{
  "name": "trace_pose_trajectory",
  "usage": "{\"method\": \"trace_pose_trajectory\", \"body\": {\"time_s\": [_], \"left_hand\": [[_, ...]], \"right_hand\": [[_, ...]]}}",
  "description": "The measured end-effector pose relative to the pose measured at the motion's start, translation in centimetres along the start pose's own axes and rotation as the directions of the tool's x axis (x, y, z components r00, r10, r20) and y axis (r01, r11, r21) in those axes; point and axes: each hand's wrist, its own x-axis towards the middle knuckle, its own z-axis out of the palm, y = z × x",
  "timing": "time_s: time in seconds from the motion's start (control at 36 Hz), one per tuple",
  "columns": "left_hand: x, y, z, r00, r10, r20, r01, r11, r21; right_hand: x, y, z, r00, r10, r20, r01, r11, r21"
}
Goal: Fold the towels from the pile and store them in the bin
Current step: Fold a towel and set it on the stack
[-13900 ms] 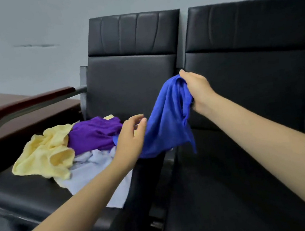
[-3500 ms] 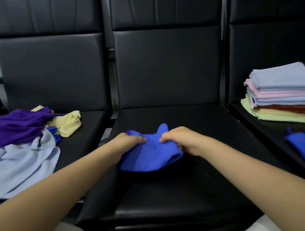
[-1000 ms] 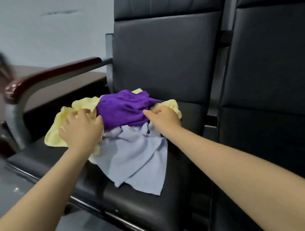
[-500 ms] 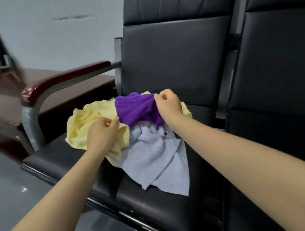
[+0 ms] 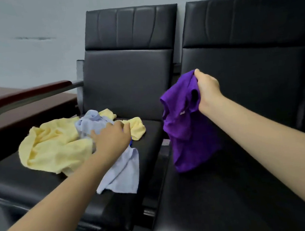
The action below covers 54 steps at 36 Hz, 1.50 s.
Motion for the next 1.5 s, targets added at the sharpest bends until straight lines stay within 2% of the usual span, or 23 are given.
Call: {"method": "trace_pose_trajectory", "body": {"time_s": [0.06,0.11,0.14,0.19,0.22,0.39,0.47,0.58,0.64,0.69,0.75,0.78,0.83,0.89,0.92,1.0,1.11,1.17,1.19,1.25,1.36,1.42,1.5], "left_hand": [[-0.9,4.0,0.0,0.991,0.073,0.110,-0.029,0.933,-0.360],[-1.9,7.8,-0.4,0.967,0.108,0.229,0.090,0.696,-0.712],[-2.6,9.7,-0.7,0.943,0.135,0.304,0.174,0.576,-0.799],[-4.5,13.1,-1.3,0.882,0.212,0.422,0.312,0.410,-0.857],[-5.3,14.3,-1.3,0.858,0.248,0.449,0.346,0.365,-0.864],[-8.6,18.8,1.8,0.715,0.483,0.505,0.446,0.241,-0.862],[-10.0,20.3,3.1,0.701,0.539,0.467,0.448,0.176,-0.877],[-10.5,21.4,4.6,0.699,0.544,0.465,0.417,0.218,-0.882],[-10.4,21.6,5.2,0.712,0.528,0.462,0.334,0.324,-0.885],[-10.1,21.5,5.7,0.739,0.538,0.405,0.123,0.483,-0.867],[-9.6,21.3,6.0,0.742,0.597,0.306,-0.166,0.606,-0.778],[-9.4,21.1,6.2,0.726,0.627,0.281,-0.268,0.635,-0.725],[-9.1,20.7,6.2,0.712,0.647,0.273,-0.338,0.657,-0.674],[-8.7,20.4,6.4,0.728,0.633,0.264,-0.313,0.648,-0.694],[-8.5,20.4,6.4,0.748,0.616,0.248,-0.281,0.632,-0.722],[-7.9,20.5,6.3,0.811,0.541,0.224,-0.135,0.545,-0.828],[-7.5,20.5,6.5,0.827,0.462,0.320,0.085,0.460,-0.884],[-7.3,20.2,6.8,0.834,0.431,0.345,0.148,0.428,-0.891],[-7.1,20.2,6.9,0.848,0.405,0.342,0.158,0.424,-0.892],[-6.5,20.1,6.7,0.893,0.332,0.304,0.137,0.443,-0.886],[-4.8,19.6,5.2,0.965,0.233,0.122,-0.053,0.627,-0.777],[-4.2,19.0,4.2,0.974,0.215,0.069,-0.098,0.677,-0.730],[-3.5,18.2,3.3,0.983,0.167,0.080,-0.054,0.672,-0.739]], "right_hand": [[-0.4,-0.9,-2.6,0.998,-0.060,-0.017,0.059,0.995,-0.076],[-1.0,-1.6,-4.7,0.992,-0.126,-0.011,0.122,0.980,-0.157],[-1.3,-2.0,-5.9,0.989,-0.150,-0.010,0.145,0.971,-0.188],[-2.1,-2.7,-8.5,0.987,-0.157,-0.017,0.150,0.965,-0.217],[-2.6,-2.9,-9.7,0.989,-0.145,-0.019,0.137,0.967,-0.215],[-4.7,-2.2,-16.9,0.998,-0.046,-0.051,0.034,0.976,-0.214],[-5.4,-1.1,-20.0,0.996,-0.011,-0.089,-0.008,0.978,-0.206],[-5.6,0.5,-23.2,0.990,0.034,-0.136,-0.056,0.986,-0.159],[-5.4,0.9,-24.2,0.986,0.065,-0.155,-0.090,0.983,-0.160],[-5.3,1.2,-25.3,0.983,0.070,-0.167,-0.103,0.974,-0.201],[-5.1,1.4,-26.3,0.991,0.043,-0.130,-0.079,0.957,-0.280],[-5.0,1.5,-26.8,0.995,0.009,-0.099,-0.046,0.927,-0.373],[-4.8,1.6,-27.5,0.995,-0.099,-0.008,0.072,0.770,-0.634],[-4.8,1.8,-27.6,0.978,-0.161,0.131,0.202,0.590,-0.782],[-5.0,1.9,-27.6,0.971,-0.144,0.193,0.240,0.544,-0.804],[-5.8,2.2,-27.3,0.937,-0.021,0.349,0.318,0.461,-0.828],[-7.2,3.4,-26.3,0.851,0.191,0.490,0.481,0.095,-0.872],[-7.4,4.4,-26.0,0.833,0.221,0.508,0.518,0.011,-0.855],[-7.5,4.7,-26.0,0.836,0.212,0.506,0.507,0.054,-0.860],[-7.3,4.9,-26.2,0.856,0.171,0.488,0.437,0.267,-0.859],[-6.6,4.1,-27.1,0.907,0.117,0.404,0.258,0.604,-0.754],[-6.5,3.4,-27.3,0.930,0.124,0.345,0.146,0.739,-0.658],[-6.7,2.3,-26.9,0.948,0.142,0.284,-0.005,0.901,-0.434]]}}
